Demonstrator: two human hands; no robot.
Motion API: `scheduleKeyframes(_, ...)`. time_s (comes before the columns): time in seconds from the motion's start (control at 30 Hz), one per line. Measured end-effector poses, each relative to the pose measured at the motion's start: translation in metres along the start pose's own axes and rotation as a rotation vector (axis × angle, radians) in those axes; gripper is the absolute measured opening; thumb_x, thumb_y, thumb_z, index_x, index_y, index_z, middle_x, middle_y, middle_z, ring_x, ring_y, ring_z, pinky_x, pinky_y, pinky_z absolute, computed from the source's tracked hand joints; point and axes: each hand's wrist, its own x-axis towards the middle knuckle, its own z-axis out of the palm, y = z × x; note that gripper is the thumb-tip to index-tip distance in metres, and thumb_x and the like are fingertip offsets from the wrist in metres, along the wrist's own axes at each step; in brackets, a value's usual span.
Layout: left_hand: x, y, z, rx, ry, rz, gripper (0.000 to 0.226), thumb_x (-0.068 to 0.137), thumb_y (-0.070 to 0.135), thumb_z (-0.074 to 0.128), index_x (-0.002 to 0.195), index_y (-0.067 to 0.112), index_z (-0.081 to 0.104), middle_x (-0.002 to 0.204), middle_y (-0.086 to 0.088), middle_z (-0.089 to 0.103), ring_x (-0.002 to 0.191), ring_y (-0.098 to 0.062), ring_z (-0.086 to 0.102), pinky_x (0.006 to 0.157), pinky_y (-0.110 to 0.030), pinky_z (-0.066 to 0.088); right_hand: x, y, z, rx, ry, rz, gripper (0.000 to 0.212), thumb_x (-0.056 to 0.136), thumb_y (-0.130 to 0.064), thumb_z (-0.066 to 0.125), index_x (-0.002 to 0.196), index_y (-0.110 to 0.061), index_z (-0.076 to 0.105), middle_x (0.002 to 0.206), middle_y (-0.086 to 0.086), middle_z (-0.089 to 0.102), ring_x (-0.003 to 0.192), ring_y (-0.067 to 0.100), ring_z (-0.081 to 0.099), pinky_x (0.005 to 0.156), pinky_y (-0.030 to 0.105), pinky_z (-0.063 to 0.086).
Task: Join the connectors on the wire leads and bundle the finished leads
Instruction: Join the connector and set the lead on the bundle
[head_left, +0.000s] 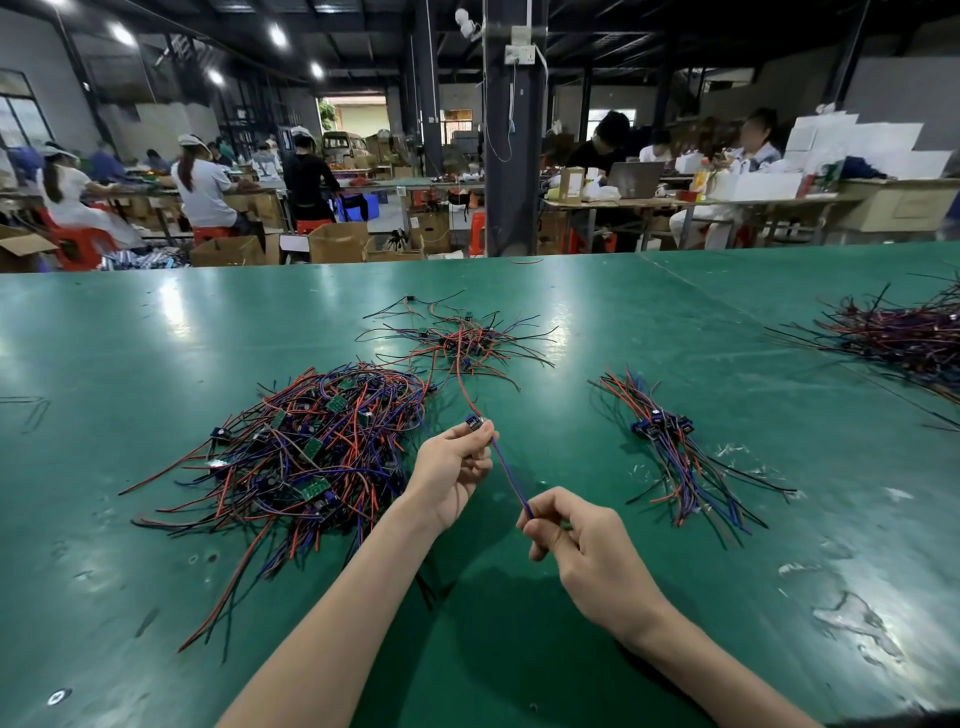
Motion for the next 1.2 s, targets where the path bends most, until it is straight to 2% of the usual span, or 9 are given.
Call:
scheduleKeyframes(0.1, 0.0, 0.0, 0.0, 0.035, -0.011, -0.001, 0.012, 0.087, -0.004, 0.058, 0.078, 0.004, 0.057, 0.061, -0.005, 0.06, 0.041, -0.004, 0.041, 0.039, -0.014, 0.035, 0.005, 0.003, -0.007, 0.049, -0.118, 0.106, 0.019, 0.09, -0.008, 0.062, 0.077, -0.02, 0.061, 0.057, -0.005, 0.063, 0.058, 0.01, 0.049, 0.06, 0.023, 0.037)
scheduleKeyframes(0.2, 0.0, 0.0, 0.002, 0.066, -0.016, 0.001, 0.012, 0.086, -0.005, 0.059, 0.079, 0.004, 0.058, 0.061, -0.004, 0.061, 0.042, -0.004, 0.042, 0.039, -0.014, 0.035, 0.016, -0.002, -0.027, 0.125, -0.261, 0.207, 0.01, 0.088, -0.014, 0.066, 0.079, -0.011, 0.065, 0.061, -0.002, 0.068, 0.049, 0.002, 0.049, 0.053, 0.014, 0.038)
scheduleKeyframes(0.27, 0.0, 0.0, 0.003, 0.068, -0.024, -0.01, 0.011, 0.086, -0.005, 0.059, 0.079, 0.004, 0.058, 0.061, -0.005, 0.061, 0.042, -0.005, 0.043, 0.039, -0.014, 0.036, 0.028, -0.008, -0.043, 0.131, -0.297, 0.316, 0.027, 0.086, -0.035, 0.065, 0.082, -0.009, 0.068, 0.07, 0.004, 0.073, 0.035, 0.002, 0.034, 0.037, 0.013, 0.028)
scheduleKeyframes(0.37, -0.001, -0.002, 0.004, 0.09, -0.043, -0.029, 0.009, 0.085, -0.004, 0.06, 0.08, 0.003, 0.058, 0.061, -0.006, 0.063, 0.042, -0.006, 0.044, 0.039, -0.015, 0.036, 0.052, -0.015, -0.053, 0.084, -0.225, 0.392, 0.044, 0.078, -0.053, 0.061, 0.084, -0.01, 0.07, 0.079, 0.01, 0.075, 0.032, 0.005, 0.022, 0.033, 0.014, 0.017)
scheduleKeyframes(0.5, -0.003, -0.006, 0.007, 0.128, -0.061, -0.041, 0.008, 0.08, -0.002, 0.065, 0.078, 0.003, 0.059, 0.058, -0.004, 0.061, 0.041, -0.005, 0.044, 0.039, -0.015, 0.035, 0.073, -0.015, -0.036, -0.004, -0.143, 0.343, 0.027, 0.081, -0.037, 0.072, 0.074, -0.011, 0.072, 0.063, 0.002, 0.07, 0.03, 0.004, 0.022, 0.032, 0.017, 0.017)
scheduleKeyframes(0.67, -0.007, -0.005, 0.008, 0.166, -0.088, -0.048, 0.019, 0.067, 0.011, 0.071, 0.081, 0.004, 0.06, 0.066, -0.005, 0.067, 0.046, -0.006, 0.052, 0.043, -0.012, 0.041, 0.085, -0.006, -0.019, -0.067, -0.094, 0.334, 0.017, 0.076, -0.023, 0.077, 0.065, -0.01, 0.073, 0.067, 0.014, 0.062, 0.031, 0.006, 0.026, 0.035, 0.015, 0.019)
scheduleKeyframes(0.77, -0.01, -0.004, 0.011, 0.112, -0.125, -0.082, 0.027, 0.067, 0.013, 0.07, 0.091, 0.004, 0.059, 0.077, -0.009, 0.071, 0.052, -0.007, 0.06, 0.047, -0.013, 0.047, 0.092, -0.002, -0.024, -0.084, -0.017, 0.323, 0.015, 0.075, -0.015, 0.076, 0.062, -0.013, 0.071, 0.061, 0.007, 0.066, 0.031, 0.001, 0.036, 0.034, 0.011, 0.024)
scheduleKeyframes(1.0, -0.012, -0.002, 0.013, 0.14, -0.143, -0.151, 0.035, 0.078, 0.024, 0.066, 0.107, 0.004, 0.058, 0.104, -0.015, 0.07, 0.067, -0.01, 0.065, 0.06, -0.017, 0.055, 0.128, -0.006, -0.097, -0.272, 0.189, 0.291, 0.012, 0.077, -0.009, 0.072, 0.065, -0.01, 0.072, 0.069, 0.007, 0.071, 0.062, 0.009, 0.051, 0.054, 0.022, 0.037)
scheduleKeyframes(1.2, -0.014, 0.003, 0.012, 0.105, -0.139, -0.227, 0.03, 0.092, 0.027, 0.056, 0.11, 0.003, 0.057, 0.102, -0.013, 0.071, 0.072, -0.014, 0.062, 0.059, -0.019, 0.054, 0.123, 0.023, -0.134, -0.748, 0.0, 0.577, 0.013, 0.071, -0.011, 0.077, 0.078, 0.0, 0.076, 0.078, 0.013, 0.073, 0.062, 0.014, 0.057, 0.06, 0.024, 0.047)
